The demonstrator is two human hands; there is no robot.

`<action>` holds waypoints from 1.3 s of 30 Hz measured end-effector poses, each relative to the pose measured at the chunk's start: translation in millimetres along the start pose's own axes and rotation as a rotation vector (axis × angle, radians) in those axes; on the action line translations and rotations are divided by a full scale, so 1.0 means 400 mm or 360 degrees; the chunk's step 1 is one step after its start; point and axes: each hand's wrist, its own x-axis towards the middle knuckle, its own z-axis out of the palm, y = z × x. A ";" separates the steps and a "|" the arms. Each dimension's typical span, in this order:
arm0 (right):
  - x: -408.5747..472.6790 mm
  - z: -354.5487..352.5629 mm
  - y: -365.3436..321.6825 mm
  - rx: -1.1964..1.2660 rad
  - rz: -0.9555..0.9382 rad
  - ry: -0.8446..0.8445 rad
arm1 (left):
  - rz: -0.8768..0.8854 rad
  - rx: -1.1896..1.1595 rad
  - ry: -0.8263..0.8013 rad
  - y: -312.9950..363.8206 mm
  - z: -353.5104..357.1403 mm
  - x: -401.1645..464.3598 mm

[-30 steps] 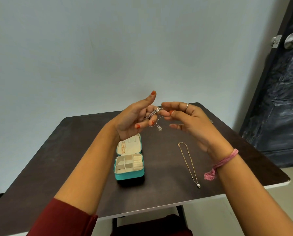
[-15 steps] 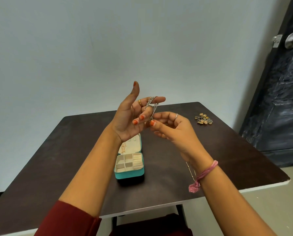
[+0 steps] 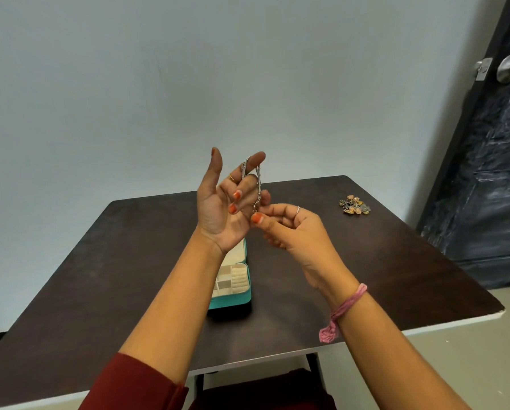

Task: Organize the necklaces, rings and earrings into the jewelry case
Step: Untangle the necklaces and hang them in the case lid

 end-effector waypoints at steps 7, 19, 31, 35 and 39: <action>0.020 -0.075 -0.068 -0.0168 -0.0029 -0.0053 | -0.0088 -0.0168 -0.0179 -0.007 0.004 -0.014; 0.058 -0.034 -0.126 -0.0568 -0.0224 -0.0284 | -0.0072 -0.0051 0.0018 -0.023 -0.009 -0.033; 0.135 -0.005 -0.116 0.0044 0.0323 -0.0509 | -0.0093 0.0086 0.0193 0.036 -0.060 -0.060; 0.169 0.005 -0.122 -0.0198 0.0363 -0.0608 | -0.0126 0.0103 0.0242 0.052 -0.097 -0.067; 0.199 0.044 -0.123 -0.0605 0.0188 -0.0609 | -0.0022 0.0303 0.0413 0.061 -0.117 -0.073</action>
